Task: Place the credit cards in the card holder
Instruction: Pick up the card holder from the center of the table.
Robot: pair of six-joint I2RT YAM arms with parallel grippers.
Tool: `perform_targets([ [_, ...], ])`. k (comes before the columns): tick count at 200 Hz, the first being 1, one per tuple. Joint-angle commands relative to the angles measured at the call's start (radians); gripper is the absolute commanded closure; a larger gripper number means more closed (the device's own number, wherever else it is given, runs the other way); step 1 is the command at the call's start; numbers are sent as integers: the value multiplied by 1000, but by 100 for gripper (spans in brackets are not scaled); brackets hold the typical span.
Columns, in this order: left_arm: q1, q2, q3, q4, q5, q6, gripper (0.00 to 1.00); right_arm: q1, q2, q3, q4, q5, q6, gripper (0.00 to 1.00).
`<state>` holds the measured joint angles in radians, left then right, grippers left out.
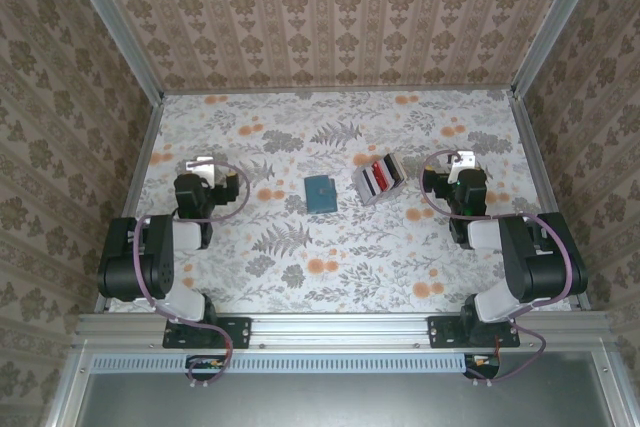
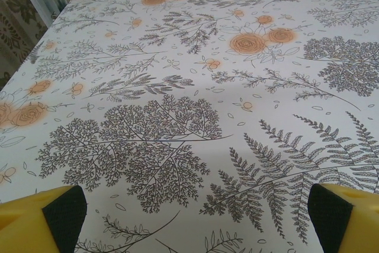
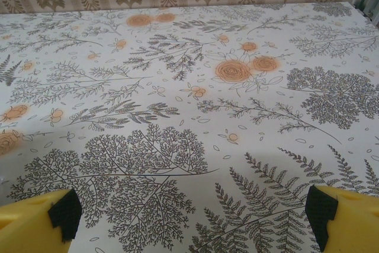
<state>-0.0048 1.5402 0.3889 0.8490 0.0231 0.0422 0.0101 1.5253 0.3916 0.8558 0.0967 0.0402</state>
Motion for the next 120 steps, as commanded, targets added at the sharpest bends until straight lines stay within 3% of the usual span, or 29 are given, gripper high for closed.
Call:
perform_targets([
  [1, 6, -5, 24, -9, 17, 8, 0, 4, 1, 20, -12, -6, 4, 0],
  [51, 5, -5, 21, -6, 13, 7, 0, 6, -6, 15, -2, 6, 4, 0],
  [71, 5, -37, 24, -29, -77, -26, 0, 20, -92, 53, -158, 38, 2, 0],
  [97, 4, -178, 121, -321, -149, -58, 0, 18, -281, 115, -406, 34, 60, 0],
  [111, 9, -254, 210, -530, -207, -164, 0, 19, -372, 140, -519, 0, 106, 0],
  [120, 21, -281, 267, -659, -178, -205, 0, 19, -408, 173, -606, -5, 158, 0],
])
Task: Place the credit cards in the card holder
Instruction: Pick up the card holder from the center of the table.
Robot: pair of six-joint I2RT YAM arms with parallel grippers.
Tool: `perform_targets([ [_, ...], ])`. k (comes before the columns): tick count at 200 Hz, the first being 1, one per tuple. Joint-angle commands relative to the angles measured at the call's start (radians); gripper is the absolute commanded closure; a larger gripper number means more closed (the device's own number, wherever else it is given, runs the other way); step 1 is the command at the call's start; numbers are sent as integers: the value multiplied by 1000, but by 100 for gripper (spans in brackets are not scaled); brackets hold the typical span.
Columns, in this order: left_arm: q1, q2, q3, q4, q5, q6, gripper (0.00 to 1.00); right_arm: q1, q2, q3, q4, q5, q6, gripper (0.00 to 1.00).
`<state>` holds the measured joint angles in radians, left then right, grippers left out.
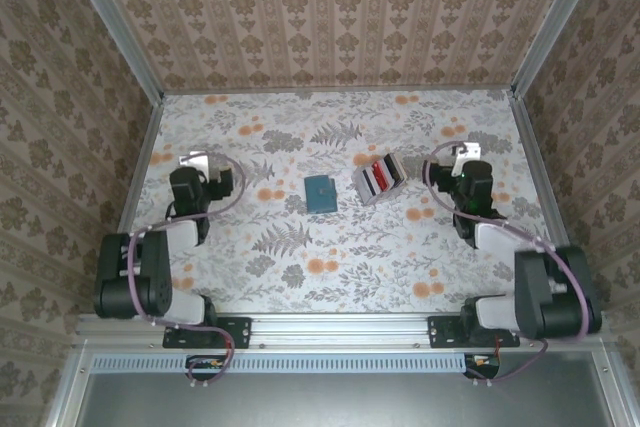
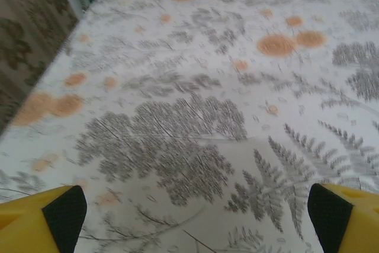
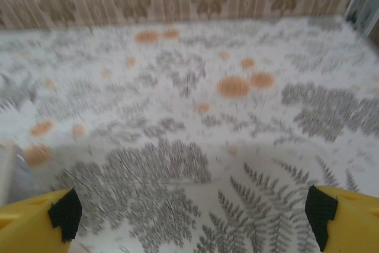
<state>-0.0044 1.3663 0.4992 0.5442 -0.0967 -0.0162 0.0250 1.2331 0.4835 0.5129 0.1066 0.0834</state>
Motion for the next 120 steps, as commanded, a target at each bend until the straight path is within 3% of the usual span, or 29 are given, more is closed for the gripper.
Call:
perform_targets([
  [1, 21, -109, 166, -366, -51, -149, 0, 3, -119, 85, -275, -15, 120, 0],
  [13, 27, -116, 245, -485, 45, -147, 0, 6, -129, 137, -383, -4, 196, 0],
  [35, 22, -99, 385, -660, 118, -212, 0, 36, -102, 220, -516, -44, 287, 0],
  [77, -6, -1, 609, -913, 284, -334, 0, 221, 63, 459, -771, -128, 341, 7],
  [90, -36, 33, 643, -940, 348, -345, 0, 291, 131, 544, -852, -157, 318, 11],
  [120, -158, 103, 648, -941, 362, -362, 0, 441, 325, 736, -1011, -159, 231, 15],
])
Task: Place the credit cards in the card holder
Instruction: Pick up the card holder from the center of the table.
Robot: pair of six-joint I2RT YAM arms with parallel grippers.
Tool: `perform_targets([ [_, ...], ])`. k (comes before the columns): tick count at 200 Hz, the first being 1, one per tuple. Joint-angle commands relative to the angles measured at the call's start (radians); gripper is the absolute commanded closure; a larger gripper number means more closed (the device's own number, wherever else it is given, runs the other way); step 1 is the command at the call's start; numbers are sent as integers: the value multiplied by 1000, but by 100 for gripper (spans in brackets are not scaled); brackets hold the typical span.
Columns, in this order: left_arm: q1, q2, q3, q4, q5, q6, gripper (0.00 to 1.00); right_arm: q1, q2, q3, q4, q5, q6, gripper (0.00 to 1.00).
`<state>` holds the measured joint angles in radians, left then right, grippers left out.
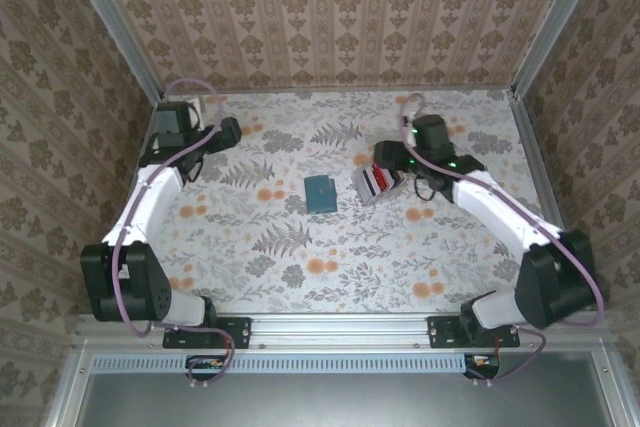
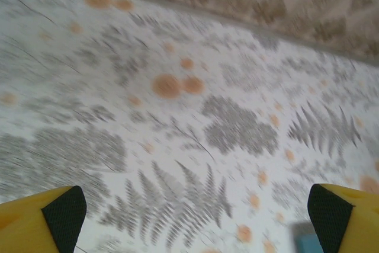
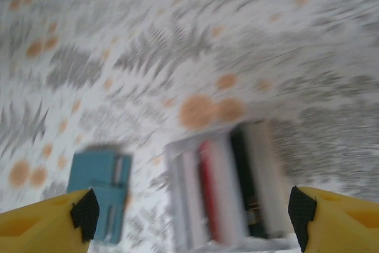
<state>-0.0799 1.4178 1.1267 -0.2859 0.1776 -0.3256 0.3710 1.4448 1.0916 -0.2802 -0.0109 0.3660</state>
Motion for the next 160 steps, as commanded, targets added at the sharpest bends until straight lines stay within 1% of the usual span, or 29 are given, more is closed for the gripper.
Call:
perform_targets([
  [1, -87, 54, 21, -111, 88, -54, 0, 99, 120, 135, -222, -41, -55, 15],
  [10, -124, 77, 24, -123, 78, -65, 0, 129, 178, 188, -251, -47, -74, 16],
  [19, -146, 98, 23, -136, 65, -86, 0, 154, 238, 246, -317, -48, -91, 18],
  [24, -152, 107, 19, -137, 70, -100, 0, 167, 276, 280, -344, -52, -103, 21],
  [39, -149, 131, 4, -133, 102, -124, 0, 209, 374, 374, -420, -47, -144, 24],
  [48, -142, 141, 3, -146, 103, -127, 0, 232, 425, 414, -447, -56, -177, 29],
  [63, -120, 154, 6, -161, 135, -131, 0, 258, 487, 476, -486, -41, -213, 31],
  [83, -88, 170, 24, -175, 176, -133, 0, 262, 546, 537, -495, -41, -234, 35],
  [101, -65, 184, 37, -166, 220, -169, 0, 263, 610, 609, -512, -34, -262, 38],
  [112, -66, 190, 35, -152, 220, -195, 0, 262, 652, 665, -542, -31, -274, 39],
  [122, -68, 191, 20, -121, 220, -224, 0, 263, 681, 707, -557, -38, -280, 44],
  [141, -77, 196, -13, -51, 220, -288, 0, 263, 710, 734, -549, -49, -283, 46],
  [160, -92, 224, -10, -38, 216, -296, 0, 264, 748, 763, -552, -81, -290, 50],
])
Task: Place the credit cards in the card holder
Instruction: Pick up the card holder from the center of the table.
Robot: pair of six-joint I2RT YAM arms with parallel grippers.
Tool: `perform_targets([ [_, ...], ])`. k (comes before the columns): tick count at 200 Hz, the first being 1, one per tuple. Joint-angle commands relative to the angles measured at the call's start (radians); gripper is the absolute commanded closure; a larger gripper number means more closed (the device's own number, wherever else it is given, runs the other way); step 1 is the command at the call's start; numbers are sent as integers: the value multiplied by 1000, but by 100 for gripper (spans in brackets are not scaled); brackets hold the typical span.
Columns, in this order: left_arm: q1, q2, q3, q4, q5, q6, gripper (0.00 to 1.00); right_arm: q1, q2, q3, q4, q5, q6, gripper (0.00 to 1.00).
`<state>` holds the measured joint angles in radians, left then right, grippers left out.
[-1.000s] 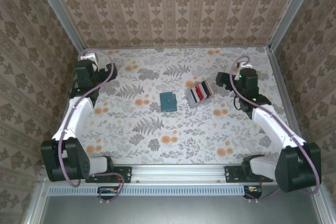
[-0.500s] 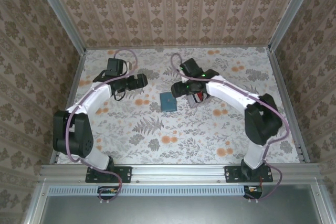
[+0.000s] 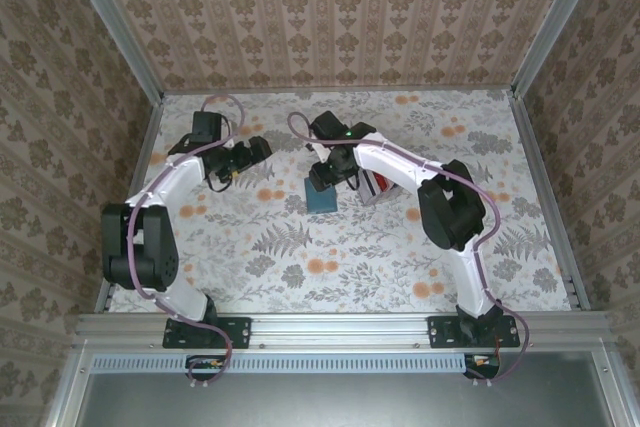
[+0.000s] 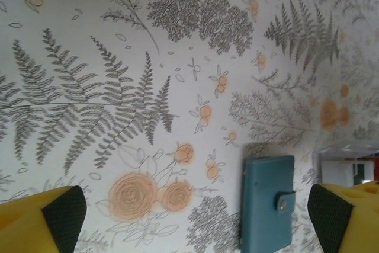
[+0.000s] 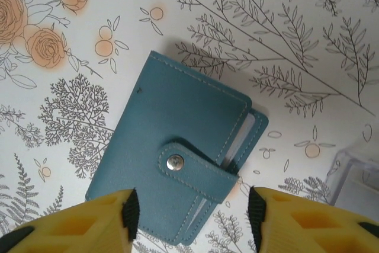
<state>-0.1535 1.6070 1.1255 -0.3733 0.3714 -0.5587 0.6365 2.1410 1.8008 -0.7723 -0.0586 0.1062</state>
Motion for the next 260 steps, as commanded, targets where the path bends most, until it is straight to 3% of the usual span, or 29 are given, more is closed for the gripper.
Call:
perform_targets([
  [1, -20, 35, -6, 49, 22, -62, 0, -1, 54, 58, -61, -33, -31, 50],
  [47, -28, 125, 87, -13, 75, -24, 8, 5, 92, 89, -58, -40, -33, 58],
  [183, -29, 140, 74, -13, 52, -21, 7, 50, 227, 200, -173, 91, -92, 63],
  [221, -29, 139, 58, 3, 54, -27, 7, 50, 177, 117, -136, 117, -82, 93],
  [238, -30, 141, 51, 15, 65, -33, 7, 49, 133, 92, -94, 88, -58, 100],
  [260, -37, 136, 45, 25, 71, -40, 8, 45, 76, 65, -29, 32, -9, 100],
])
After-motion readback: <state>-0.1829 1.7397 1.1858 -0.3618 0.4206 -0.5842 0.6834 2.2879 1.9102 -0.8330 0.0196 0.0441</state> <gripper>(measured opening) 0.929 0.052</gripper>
